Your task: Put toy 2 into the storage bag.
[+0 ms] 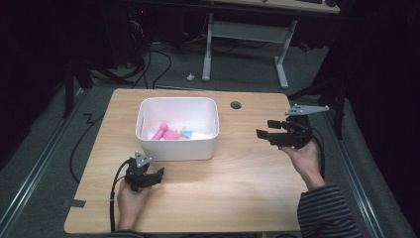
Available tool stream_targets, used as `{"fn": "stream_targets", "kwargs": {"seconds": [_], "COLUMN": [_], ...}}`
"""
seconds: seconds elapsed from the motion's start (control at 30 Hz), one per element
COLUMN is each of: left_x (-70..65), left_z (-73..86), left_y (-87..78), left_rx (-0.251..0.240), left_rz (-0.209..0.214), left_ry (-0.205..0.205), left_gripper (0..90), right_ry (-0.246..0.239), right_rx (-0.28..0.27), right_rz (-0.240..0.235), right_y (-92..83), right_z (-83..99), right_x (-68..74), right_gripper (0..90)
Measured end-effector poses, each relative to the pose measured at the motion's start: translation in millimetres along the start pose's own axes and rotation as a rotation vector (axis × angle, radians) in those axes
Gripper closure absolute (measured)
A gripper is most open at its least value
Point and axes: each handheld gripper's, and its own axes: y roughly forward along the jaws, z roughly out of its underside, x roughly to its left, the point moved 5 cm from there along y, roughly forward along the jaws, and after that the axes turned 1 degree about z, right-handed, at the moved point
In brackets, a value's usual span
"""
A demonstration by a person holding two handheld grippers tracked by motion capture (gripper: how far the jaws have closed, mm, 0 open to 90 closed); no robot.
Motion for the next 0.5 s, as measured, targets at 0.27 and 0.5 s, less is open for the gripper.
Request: {"fn": "stream_targets", "kwargs": {"seconds": [0.27, 0.5], "left_x": [0.0, -0.1], "left_z": [0.0, 0.0], "left_y": [0.0, 0.0], "left_rx": [0.0, -0.001], "left_rz": [0.0, -0.001], "left_ry": [0.0, -0.001], "left_gripper": [28.3, 28.3], "right_ry": [0.031, 0.032], "right_rx": [-0.013, -0.026], "right_rz": [0.013, 0.039], "right_y": [-3.3, -6.3], "right_z": [19.0, 31.7], "right_x": [-5.8, -5.9], "right_gripper": [36.4, 36.5]}}
